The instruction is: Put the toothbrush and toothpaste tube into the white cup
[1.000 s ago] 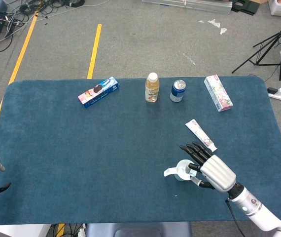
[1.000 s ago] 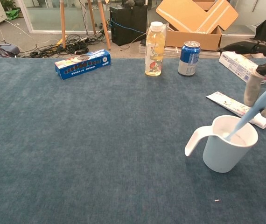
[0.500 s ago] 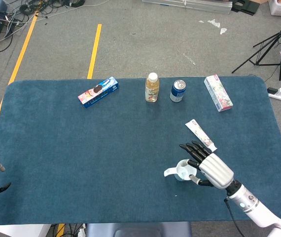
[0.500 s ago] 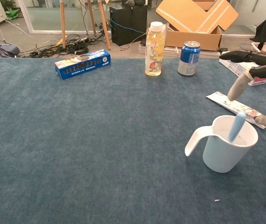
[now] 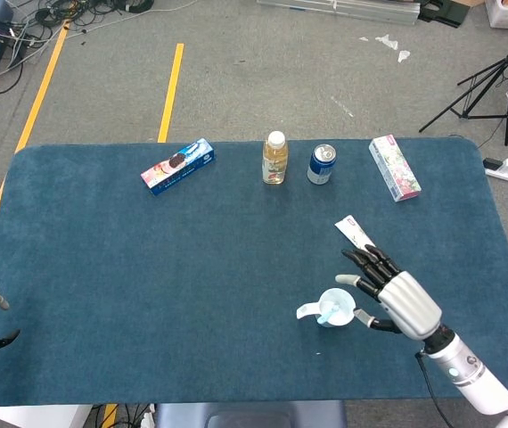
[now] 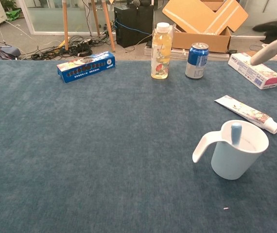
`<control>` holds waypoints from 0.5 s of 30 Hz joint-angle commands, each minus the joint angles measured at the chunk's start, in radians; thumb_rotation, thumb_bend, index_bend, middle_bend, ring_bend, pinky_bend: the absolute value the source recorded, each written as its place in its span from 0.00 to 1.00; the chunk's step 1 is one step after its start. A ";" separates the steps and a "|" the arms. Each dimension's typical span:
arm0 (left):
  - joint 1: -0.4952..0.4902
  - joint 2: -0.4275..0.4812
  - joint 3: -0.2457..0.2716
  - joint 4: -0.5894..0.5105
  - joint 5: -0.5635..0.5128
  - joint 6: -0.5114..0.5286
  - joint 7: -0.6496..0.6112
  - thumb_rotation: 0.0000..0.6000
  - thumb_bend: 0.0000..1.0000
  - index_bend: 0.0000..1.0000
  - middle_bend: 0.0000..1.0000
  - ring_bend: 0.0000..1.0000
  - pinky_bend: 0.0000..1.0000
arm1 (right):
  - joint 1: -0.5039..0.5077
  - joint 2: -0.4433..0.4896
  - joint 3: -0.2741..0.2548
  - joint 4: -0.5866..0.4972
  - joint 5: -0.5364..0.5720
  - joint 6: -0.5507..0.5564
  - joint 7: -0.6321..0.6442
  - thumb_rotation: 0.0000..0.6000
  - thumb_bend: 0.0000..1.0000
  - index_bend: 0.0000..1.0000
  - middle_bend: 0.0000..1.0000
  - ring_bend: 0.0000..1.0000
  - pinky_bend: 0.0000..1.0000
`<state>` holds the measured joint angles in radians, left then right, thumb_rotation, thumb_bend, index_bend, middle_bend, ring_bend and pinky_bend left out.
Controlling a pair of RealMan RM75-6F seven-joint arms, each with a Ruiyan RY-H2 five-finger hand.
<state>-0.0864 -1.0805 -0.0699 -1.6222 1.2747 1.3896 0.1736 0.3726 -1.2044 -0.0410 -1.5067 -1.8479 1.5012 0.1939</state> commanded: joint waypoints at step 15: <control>-0.005 -0.008 -0.001 0.001 -0.011 -0.008 0.023 1.00 0.00 0.47 0.25 0.25 0.31 | -0.028 0.164 0.133 -0.125 0.493 -0.285 0.010 1.00 0.29 0.27 0.81 0.90 0.99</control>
<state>-0.0914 -1.0888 -0.0703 -1.6215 1.2636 1.3816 0.1965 0.3200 -1.0941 0.0760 -1.5874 -1.4417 1.3439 0.1552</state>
